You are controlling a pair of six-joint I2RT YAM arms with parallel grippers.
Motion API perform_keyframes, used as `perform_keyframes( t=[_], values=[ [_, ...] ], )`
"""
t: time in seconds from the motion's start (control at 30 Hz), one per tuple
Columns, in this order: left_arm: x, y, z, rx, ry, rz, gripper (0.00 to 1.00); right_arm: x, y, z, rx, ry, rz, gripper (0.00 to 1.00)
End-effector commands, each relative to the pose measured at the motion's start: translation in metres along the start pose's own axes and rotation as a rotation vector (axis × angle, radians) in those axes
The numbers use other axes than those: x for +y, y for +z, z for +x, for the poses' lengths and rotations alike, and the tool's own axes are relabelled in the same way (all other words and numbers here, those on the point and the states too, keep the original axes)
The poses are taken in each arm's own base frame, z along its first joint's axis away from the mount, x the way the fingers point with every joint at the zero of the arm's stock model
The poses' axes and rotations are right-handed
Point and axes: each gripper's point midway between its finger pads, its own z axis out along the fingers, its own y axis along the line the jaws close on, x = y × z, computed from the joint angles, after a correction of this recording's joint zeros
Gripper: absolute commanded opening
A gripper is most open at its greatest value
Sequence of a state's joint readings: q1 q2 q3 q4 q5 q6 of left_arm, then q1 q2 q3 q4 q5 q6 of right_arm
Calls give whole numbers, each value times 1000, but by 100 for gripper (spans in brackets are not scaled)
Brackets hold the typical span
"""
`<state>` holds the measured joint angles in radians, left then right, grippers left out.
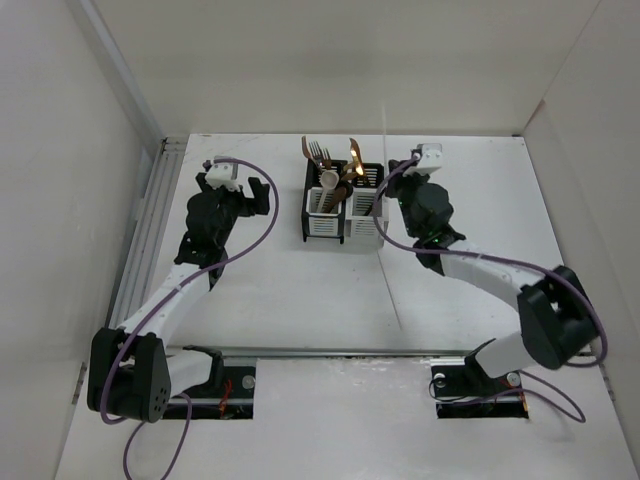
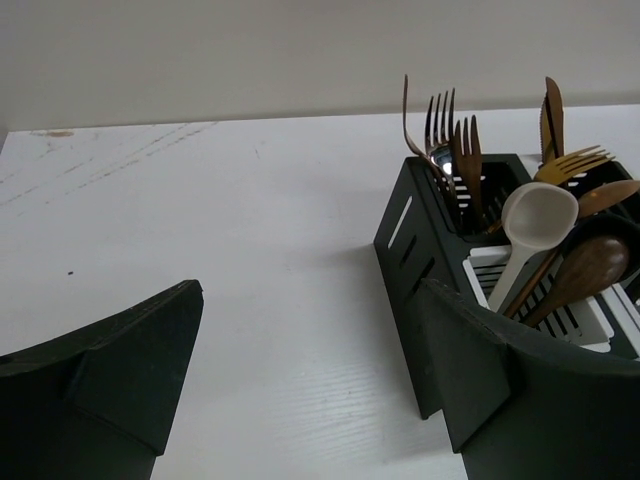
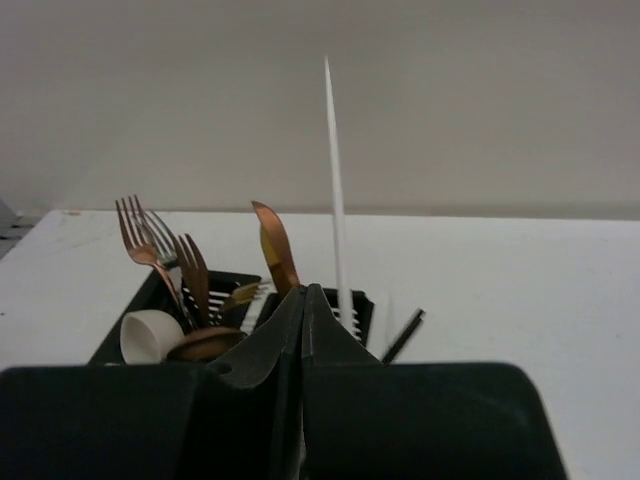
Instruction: Sort the eating utensils into containers
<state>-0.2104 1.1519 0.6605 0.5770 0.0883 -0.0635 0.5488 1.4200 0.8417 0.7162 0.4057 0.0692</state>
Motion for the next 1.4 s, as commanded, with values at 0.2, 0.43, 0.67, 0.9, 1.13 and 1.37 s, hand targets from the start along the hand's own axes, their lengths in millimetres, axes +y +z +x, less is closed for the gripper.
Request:
perform_keyframes(
  t=[0.2,0.43,0.67,0.9,1.13,1.37],
  values=[
    [6,7,-17,-23,36,-28,87,44,39,-32,-226,104,-137,0],
    [7,8,-11,-5,36,-30,87,33,17,-20,-161,110,-124,0],
    [4,10,-7,6,35,-13,87,29,4,-50,-168,104,-124,0],
    [6,10,-7,5,35,-22,87,29,-2,-59,-152,86,-135,0],
    [6,10,-12,-4,45,-21,87,17,-10,-63,-143,78,-116,0],
    [6,10,-7,5,35,-22,87,18,-24,-6,188,-70,-197,77]
  ],
)
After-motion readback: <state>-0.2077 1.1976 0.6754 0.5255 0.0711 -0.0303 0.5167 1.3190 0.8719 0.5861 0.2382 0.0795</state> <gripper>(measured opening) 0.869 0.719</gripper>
